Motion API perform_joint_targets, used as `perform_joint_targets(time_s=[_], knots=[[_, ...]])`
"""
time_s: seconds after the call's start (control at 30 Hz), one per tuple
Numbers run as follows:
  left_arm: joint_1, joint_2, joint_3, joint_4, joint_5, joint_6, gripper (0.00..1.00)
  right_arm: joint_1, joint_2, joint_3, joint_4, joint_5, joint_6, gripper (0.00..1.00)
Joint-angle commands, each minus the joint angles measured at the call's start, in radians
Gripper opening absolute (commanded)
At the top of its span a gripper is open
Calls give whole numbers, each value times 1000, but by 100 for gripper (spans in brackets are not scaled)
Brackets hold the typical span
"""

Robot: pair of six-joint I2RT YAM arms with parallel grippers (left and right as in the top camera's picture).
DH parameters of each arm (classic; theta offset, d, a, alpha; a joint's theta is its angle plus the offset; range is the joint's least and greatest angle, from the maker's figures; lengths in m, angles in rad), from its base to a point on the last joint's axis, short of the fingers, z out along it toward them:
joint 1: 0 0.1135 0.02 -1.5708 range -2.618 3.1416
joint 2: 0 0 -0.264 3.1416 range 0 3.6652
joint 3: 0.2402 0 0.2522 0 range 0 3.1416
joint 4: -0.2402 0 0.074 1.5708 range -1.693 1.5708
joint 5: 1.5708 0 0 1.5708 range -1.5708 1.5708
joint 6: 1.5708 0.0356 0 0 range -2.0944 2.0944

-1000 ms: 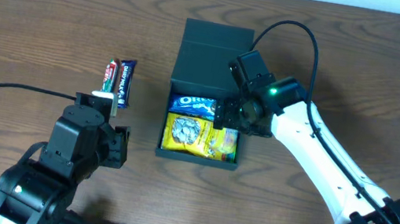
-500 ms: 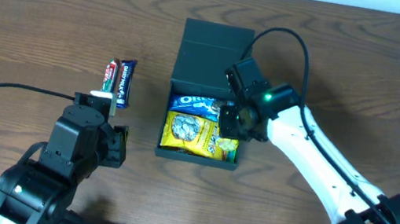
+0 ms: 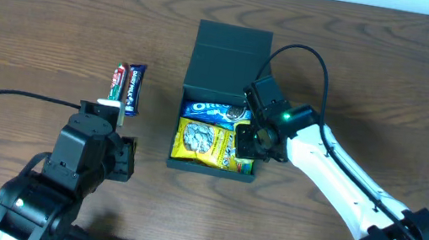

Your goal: Pack container

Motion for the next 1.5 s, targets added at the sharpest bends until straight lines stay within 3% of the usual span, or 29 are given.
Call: perform_joint_targets(time_s=[0.0, 0.1, 0.2, 0.3, 0.33, 0.37, 0.4, 0.43, 0.47, 0.6, 0.63, 0.7, 0.87, 1.1, 1.3, 1.4, 1.47], knots=[[3, 0, -5, -3, -18, -1, 54, 24, 21, -45, -16, -49, -15, 2], [3, 0, -5, 0, -31, 1, 56, 21, 15, -42, -37, -80, -16, 2], [3, 30, -5, 7, -149, 3, 58, -4, -51, 57, -127, -144, -114, 2], [3, 142, -5, 82, -163, 108, 60, -6, -199, 178, -167, -111, -151, 1], [3, 214, -5, 140, -164, 166, 60, -6, -277, 193, -148, -96, -167, 12], [3, 259, -5, 179, -164, 189, 60, -6, -322, 193, -143, -80, -172, 32], [4, 318, -5, 229, -169, 209, 60, -6, -377, 193, -144, -53, -172, 38], [10, 383, -5, 283, -184, 211, 60, -6, -431, 193, -152, -28, -174, 52], [27, 444, -5, 331, -182, 212, 60, -6, -475, 193, -159, -22, -192, 57], [157, 661, -5, 516, -79, 237, 61, -6, -570, 193, -208, 30, -217, 59], [209, 722, -5, 590, 29, 287, 62, -6, -569, 192, -219, 49, -217, 59], [246, 776, -5, 659, 109, 328, 61, -6, -558, 191, -218, 50, -217, 58], [256, 878, -5, 733, 102, 389, 57, -6, -509, 191, -215, 75, -217, 57], [265, 943, -5, 777, 31, 387, 52, -6, -476, 191, -212, 74, -217, 56], [291, 994, -5, 786, 64, 377, 47, -6, -476, 191, -211, 74, -217, 55], [291, 994, -5, 789, 66, 377, 39, -6, -476, 191, -211, 74, -216, 54], [291, 994, -5, 784, 81, 377, 27, -6, -476, 191, -210, 74, -216, 54]])
